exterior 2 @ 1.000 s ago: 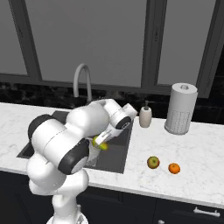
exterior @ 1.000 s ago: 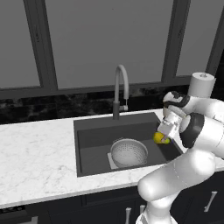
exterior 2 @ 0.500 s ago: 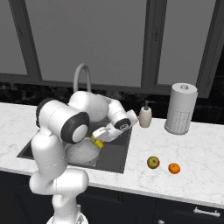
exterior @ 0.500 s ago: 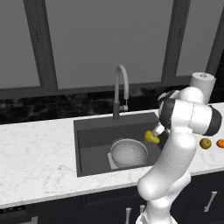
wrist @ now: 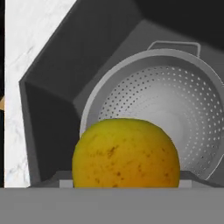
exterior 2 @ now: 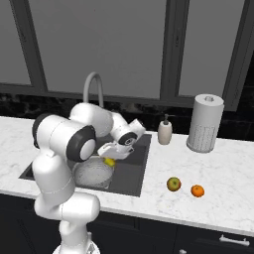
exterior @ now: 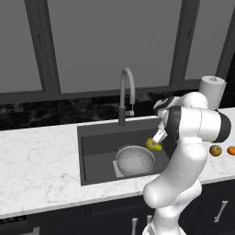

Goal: Put the colander in the sink, put the pear, tangerine, apple in the colander, and turn on the sink faucet and pour water over the colander.

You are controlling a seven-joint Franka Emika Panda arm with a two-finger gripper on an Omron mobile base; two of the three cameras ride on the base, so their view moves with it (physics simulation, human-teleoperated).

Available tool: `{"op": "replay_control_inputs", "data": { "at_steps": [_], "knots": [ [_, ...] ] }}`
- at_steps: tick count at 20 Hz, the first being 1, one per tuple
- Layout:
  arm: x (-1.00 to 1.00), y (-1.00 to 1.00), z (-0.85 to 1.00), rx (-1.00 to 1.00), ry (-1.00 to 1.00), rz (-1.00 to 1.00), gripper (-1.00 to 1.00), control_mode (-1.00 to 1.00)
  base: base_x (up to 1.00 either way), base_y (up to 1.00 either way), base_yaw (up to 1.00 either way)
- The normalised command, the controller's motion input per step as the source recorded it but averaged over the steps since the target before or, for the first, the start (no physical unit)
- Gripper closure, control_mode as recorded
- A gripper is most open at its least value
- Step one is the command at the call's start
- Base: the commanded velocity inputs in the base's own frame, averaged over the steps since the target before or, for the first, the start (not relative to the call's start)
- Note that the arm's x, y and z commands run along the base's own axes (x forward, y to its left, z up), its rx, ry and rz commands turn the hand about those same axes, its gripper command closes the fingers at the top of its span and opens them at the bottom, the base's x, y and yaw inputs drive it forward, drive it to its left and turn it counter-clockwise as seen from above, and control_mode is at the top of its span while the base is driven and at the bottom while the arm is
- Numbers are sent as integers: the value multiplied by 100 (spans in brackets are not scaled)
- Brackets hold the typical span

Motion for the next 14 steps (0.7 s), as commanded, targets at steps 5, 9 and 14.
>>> {"op": "replay_control_inputs", "data": {
  "at_steps": [5,9,14],
  "knots": [
    [16,34,-31,-19,0,0,100,-100,0,0,0],
    [19,14,-34,-4,0,4,100,-100,0,0,0],
    [15,1,-31,0,0,7,100,-100,0,0,0]
  ]
}}
